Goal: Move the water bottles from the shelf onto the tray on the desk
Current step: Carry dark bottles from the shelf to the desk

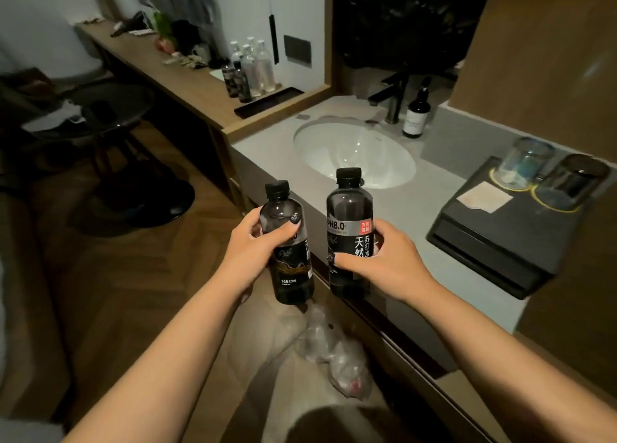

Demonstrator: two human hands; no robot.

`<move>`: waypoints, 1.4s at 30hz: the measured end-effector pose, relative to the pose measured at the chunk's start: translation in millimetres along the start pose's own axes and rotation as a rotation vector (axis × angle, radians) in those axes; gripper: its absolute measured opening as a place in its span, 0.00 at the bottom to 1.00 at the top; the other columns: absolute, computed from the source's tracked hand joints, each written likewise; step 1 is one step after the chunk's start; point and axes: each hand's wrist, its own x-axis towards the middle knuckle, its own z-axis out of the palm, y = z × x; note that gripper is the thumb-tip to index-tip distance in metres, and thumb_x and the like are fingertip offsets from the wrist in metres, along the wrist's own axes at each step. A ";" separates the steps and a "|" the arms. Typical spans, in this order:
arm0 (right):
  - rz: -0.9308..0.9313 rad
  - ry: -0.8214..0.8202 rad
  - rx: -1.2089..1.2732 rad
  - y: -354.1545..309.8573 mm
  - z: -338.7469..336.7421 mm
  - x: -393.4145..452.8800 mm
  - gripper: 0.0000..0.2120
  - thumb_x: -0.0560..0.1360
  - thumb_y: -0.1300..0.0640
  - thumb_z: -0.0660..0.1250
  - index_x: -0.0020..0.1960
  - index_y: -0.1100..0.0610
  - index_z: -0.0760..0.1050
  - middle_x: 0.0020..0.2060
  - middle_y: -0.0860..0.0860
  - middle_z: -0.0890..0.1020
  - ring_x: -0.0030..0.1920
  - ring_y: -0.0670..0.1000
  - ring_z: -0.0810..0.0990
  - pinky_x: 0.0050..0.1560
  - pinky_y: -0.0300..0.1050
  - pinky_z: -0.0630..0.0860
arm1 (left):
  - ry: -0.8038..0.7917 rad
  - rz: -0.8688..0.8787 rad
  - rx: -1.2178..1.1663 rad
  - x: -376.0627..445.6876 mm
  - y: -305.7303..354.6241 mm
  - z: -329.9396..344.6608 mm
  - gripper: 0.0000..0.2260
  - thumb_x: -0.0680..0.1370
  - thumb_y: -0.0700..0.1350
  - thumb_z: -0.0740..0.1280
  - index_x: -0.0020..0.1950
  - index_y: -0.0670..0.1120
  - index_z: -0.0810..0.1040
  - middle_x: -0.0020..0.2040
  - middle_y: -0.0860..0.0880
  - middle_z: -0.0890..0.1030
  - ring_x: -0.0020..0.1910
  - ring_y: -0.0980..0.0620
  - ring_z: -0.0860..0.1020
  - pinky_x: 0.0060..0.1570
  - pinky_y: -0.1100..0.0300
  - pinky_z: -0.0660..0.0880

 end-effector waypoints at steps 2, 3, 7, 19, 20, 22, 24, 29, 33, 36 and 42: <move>-0.011 -0.021 -0.013 -9.3 16.8 20.5 0.27 0.61 0.49 0.77 0.58 0.50 0.74 0.47 0.44 0.80 0.46 0.41 0.79 0.44 0.37 0.75 | 0.028 -0.002 -0.009 16.0 1.9 -19.4 0.14 0.73 0.46 0.72 0.58 0.49 0.78 0.53 0.50 0.83 0.54 0.50 0.81 0.60 0.47 0.75; -0.017 -0.034 -0.020 -13.7 24.8 31.3 0.27 0.61 0.49 0.77 0.58 0.50 0.73 0.47 0.43 0.80 0.46 0.40 0.78 0.43 0.36 0.74 | 0.038 -0.005 -0.011 24.4 2.2 -28.3 0.14 0.73 0.47 0.72 0.58 0.50 0.78 0.53 0.51 0.82 0.54 0.51 0.80 0.60 0.47 0.75; -0.047 -0.074 -0.020 -29.2 50.8 77.7 0.27 0.61 0.49 0.77 0.58 0.50 0.73 0.46 0.42 0.80 0.46 0.40 0.78 0.41 0.34 0.74 | 0.079 -0.012 -0.015 64.4 1.1 -58.7 0.18 0.72 0.49 0.72 0.61 0.50 0.76 0.56 0.51 0.81 0.56 0.51 0.79 0.61 0.46 0.74; -0.082 -0.185 0.037 -82.0 98.8 263.7 0.24 0.65 0.53 0.77 0.56 0.48 0.70 0.45 0.42 0.78 0.47 0.43 0.79 0.41 0.34 0.76 | 0.118 0.020 -0.041 230.3 27.7 -110.7 0.22 0.73 0.46 0.70 0.66 0.48 0.71 0.57 0.52 0.78 0.55 0.53 0.77 0.49 0.58 0.75; -0.096 -0.192 0.031 -86.1 102.0 276.9 0.23 0.65 0.53 0.76 0.55 0.48 0.69 0.45 0.41 0.77 0.46 0.42 0.78 0.39 0.32 0.74 | 0.124 0.018 -0.046 242.9 29.6 -114.7 0.22 0.73 0.46 0.70 0.66 0.48 0.70 0.57 0.51 0.77 0.55 0.53 0.77 0.50 0.58 0.75; -0.133 -0.187 0.005 -93.0 108.4 299.7 0.22 0.66 0.52 0.75 0.55 0.48 0.69 0.44 0.40 0.76 0.45 0.40 0.77 0.37 0.30 0.72 | 0.135 0.014 -0.058 265.3 33.3 -122.5 0.21 0.74 0.45 0.69 0.66 0.47 0.71 0.57 0.51 0.78 0.56 0.52 0.76 0.51 0.56 0.74; -0.154 -0.183 -0.013 -98.9 116.5 320.6 0.21 0.67 0.52 0.75 0.55 0.48 0.70 0.44 0.41 0.77 0.45 0.40 0.76 0.38 0.30 0.72 | 0.144 0.011 -0.067 286.3 36.7 -131.7 0.21 0.74 0.46 0.69 0.66 0.48 0.71 0.57 0.51 0.78 0.55 0.52 0.76 0.50 0.56 0.74; -0.165 -0.158 -0.033 -113.6 143.2 369.3 0.21 0.65 0.50 0.76 0.54 0.47 0.71 0.44 0.40 0.78 0.46 0.39 0.78 0.41 0.32 0.73 | 0.144 0.009 -0.091 339.2 40.4 -164.2 0.16 0.74 0.46 0.69 0.61 0.52 0.72 0.54 0.54 0.77 0.52 0.55 0.76 0.47 0.57 0.72; -0.110 -0.138 -0.019 -126.0 175.9 411.4 0.24 0.65 0.50 0.76 0.58 0.48 0.71 0.47 0.41 0.79 0.47 0.41 0.78 0.42 0.33 0.73 | 0.111 0.011 -0.082 385.9 42.9 -198.9 0.16 0.75 0.46 0.69 0.61 0.52 0.71 0.53 0.56 0.77 0.51 0.57 0.75 0.49 0.55 0.72; -0.081 -0.103 -0.030 -137.9 204.3 444.2 0.26 0.64 0.49 0.77 0.58 0.50 0.72 0.50 0.45 0.80 0.50 0.45 0.79 0.48 0.40 0.77 | 0.077 0.005 -0.084 423.5 44.5 -230.6 0.16 0.74 0.46 0.69 0.60 0.53 0.73 0.55 0.54 0.77 0.54 0.54 0.76 0.52 0.54 0.71; -0.062 -0.046 0.014 -172.4 266.6 499.3 0.24 0.64 0.50 0.77 0.57 0.46 0.71 0.47 0.41 0.78 0.49 0.41 0.77 0.44 0.35 0.73 | 0.036 -0.026 -0.058 498.2 46.8 -298.7 0.19 0.73 0.48 0.70 0.63 0.51 0.74 0.58 0.52 0.78 0.57 0.51 0.76 0.57 0.48 0.73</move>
